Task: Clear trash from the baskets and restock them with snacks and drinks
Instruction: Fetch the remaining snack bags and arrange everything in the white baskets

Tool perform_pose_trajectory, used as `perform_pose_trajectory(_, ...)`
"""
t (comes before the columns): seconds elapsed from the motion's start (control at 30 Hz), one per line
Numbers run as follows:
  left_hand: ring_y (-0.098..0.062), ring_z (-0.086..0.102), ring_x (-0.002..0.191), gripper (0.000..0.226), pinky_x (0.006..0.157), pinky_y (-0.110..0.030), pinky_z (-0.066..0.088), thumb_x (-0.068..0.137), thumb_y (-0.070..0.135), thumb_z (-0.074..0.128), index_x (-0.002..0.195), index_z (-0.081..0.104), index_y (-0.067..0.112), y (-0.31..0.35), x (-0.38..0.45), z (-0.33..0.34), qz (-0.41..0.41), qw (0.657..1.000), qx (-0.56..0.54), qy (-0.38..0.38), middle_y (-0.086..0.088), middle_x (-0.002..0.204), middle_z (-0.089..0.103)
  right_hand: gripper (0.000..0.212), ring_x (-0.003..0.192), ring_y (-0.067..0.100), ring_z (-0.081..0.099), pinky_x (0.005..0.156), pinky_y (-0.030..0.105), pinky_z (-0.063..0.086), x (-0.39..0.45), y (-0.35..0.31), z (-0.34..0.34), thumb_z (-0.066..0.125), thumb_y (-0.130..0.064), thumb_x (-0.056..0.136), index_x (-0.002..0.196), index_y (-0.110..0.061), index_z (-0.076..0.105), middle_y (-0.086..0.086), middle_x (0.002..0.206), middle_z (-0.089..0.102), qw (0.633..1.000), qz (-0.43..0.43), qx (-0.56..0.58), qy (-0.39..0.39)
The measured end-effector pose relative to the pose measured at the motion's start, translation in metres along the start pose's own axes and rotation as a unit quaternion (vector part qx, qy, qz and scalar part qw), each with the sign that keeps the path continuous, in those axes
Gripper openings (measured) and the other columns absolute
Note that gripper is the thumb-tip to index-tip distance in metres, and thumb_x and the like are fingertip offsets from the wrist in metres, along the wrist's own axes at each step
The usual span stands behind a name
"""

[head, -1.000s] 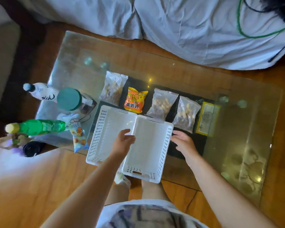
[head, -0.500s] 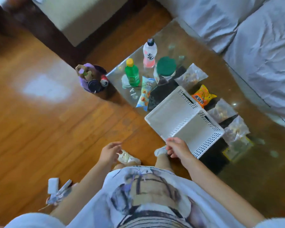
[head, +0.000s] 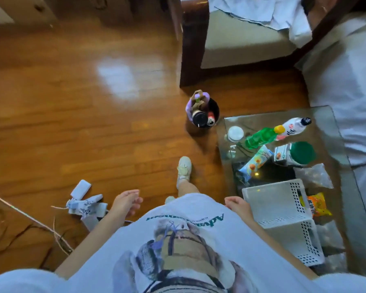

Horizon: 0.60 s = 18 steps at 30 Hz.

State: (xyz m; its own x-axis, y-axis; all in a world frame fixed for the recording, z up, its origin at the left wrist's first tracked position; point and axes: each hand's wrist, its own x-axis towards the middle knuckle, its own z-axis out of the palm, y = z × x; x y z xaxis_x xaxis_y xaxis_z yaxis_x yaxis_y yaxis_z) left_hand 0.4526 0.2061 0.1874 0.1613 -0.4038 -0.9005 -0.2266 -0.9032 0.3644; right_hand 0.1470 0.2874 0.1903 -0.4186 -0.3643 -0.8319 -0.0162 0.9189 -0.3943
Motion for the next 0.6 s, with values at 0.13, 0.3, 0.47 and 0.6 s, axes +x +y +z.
perform_pose_trajectory(0.13,-0.014,0.045,0.057,0.017,0.047,-0.023,0.032,0.097,0.014,0.045,0.110,0.056,0.013,0.009,0.016,-0.032,-0.015,0.997,-0.074,0.029,-0.004,0.075,0.057,0.021,0.085,0.028,0.055,0.040,0.009,0.036,0.017,-0.059,0.024,0.051,-0.001,0.088,0.107,0.005,0.061,0.027,0.114,0.063,0.998,-0.013,-0.057,0.004)
perform_pose_trajectory(0.3,-0.012,0.049,0.059,0.017,0.050,-0.023,0.035,0.096,0.016,0.046,0.106,0.059,0.018,0.049,0.050,-0.071,-0.032,0.984,-0.160,0.071,-0.001,0.072,0.060,0.023,0.074,0.020,0.049,0.039,0.010,0.039,0.048,-0.149,0.064,0.051,-0.002,0.088,0.108,0.004,0.061,0.019,0.098,0.062,0.993,-0.017,-0.120,-0.004)
perform_pose_trajectory(0.47,-0.012,0.051,0.059,0.016,0.050,-0.023,0.037,0.096,0.015,0.046,0.103,0.059,0.020,0.109,0.084,-0.116,-0.067,0.964,-0.225,0.123,-0.001,0.071,0.061,0.009,0.064,0.021,0.048,0.057,0.031,0.045,0.080,-0.260,0.117,0.048,-0.005,0.090,0.091,-0.004,0.057,0.013,0.082,0.055,0.990,-0.007,-0.140,-0.031)
perform_pose_trajectory(0.6,-0.013,0.051,0.060,0.015,0.048,-0.022,0.036,0.096,0.017,0.047,0.104,0.059,0.018,0.145,0.101,-0.146,-0.057,0.949,-0.272,0.151,-0.002,0.073,0.060,0.028,0.046,0.014,0.032,0.033,0.018,0.025,0.100,-0.354,0.177,0.043,-0.004,0.087,0.061,-0.015,0.044,0.003,0.058,0.040,0.976,-0.018,-0.192,-0.100)
